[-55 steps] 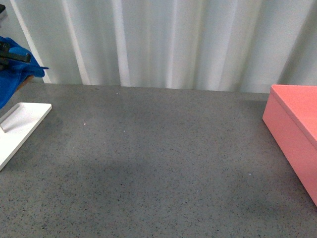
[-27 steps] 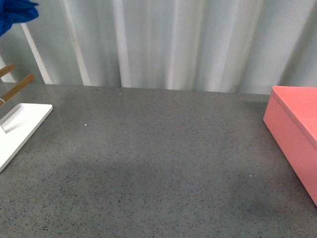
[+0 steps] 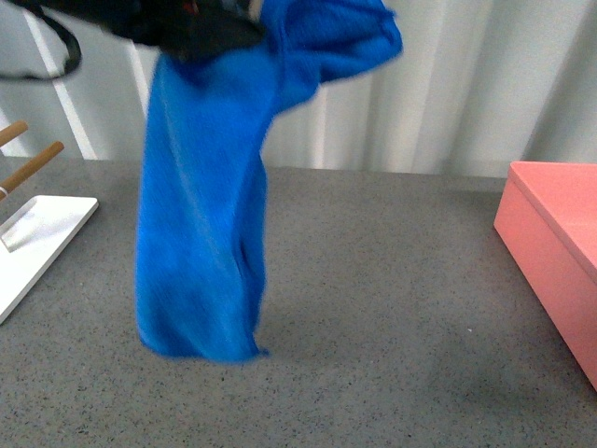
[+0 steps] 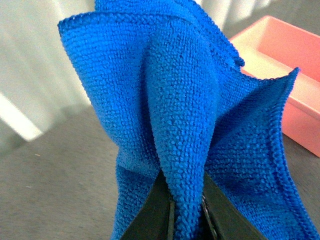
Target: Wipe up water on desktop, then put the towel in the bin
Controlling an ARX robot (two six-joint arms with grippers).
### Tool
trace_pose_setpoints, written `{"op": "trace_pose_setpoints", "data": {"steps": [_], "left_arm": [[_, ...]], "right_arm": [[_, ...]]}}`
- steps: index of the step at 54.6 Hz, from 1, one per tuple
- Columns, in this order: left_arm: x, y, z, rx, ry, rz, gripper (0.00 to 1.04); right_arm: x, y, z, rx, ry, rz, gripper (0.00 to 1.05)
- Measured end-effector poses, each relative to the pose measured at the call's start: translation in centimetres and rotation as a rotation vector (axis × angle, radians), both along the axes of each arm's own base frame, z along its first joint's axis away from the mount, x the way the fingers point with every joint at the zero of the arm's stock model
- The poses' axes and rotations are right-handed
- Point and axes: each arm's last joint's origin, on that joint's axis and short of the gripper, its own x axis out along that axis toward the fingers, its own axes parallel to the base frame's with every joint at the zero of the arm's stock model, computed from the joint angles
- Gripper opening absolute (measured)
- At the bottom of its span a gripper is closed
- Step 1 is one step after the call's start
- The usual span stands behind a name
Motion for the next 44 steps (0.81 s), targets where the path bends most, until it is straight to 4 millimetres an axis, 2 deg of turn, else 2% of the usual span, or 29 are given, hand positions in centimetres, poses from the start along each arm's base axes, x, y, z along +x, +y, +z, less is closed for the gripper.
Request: {"op": "trace_pose_setpoints", "data": {"steps": [6,10,27,36,44], "left_arm": [[-1.2,-1.5,-2.0,-0.037,0.055,-0.100,0.05],[-1.7,-2.3,-2.3,-0.081,0.068,-0.155,0.05],[-3.1,-6.1,-0.3,-0.379,0.115,-0.317,0.05],[-3.1,-7.2,0.7,-0.504,0.151,-0.326,0.05],[-2.8,-7.8,0.4,-0.565,0.199,-0.301,0.05]], "right_arm": [[0.0,0.0,0.0,0.000,0.000,0.000,0.98],[0.0,0.0,0.0,0.000,0.000,0.000,0.98],[0.0,0.0,0.0,0.000,0.000,0.000,0.98],[0.0,0.0,0.0,0.000,0.000,0.000,0.98],[0.0,0.0,0.0,0.000,0.000,0.000,0.98]]}}
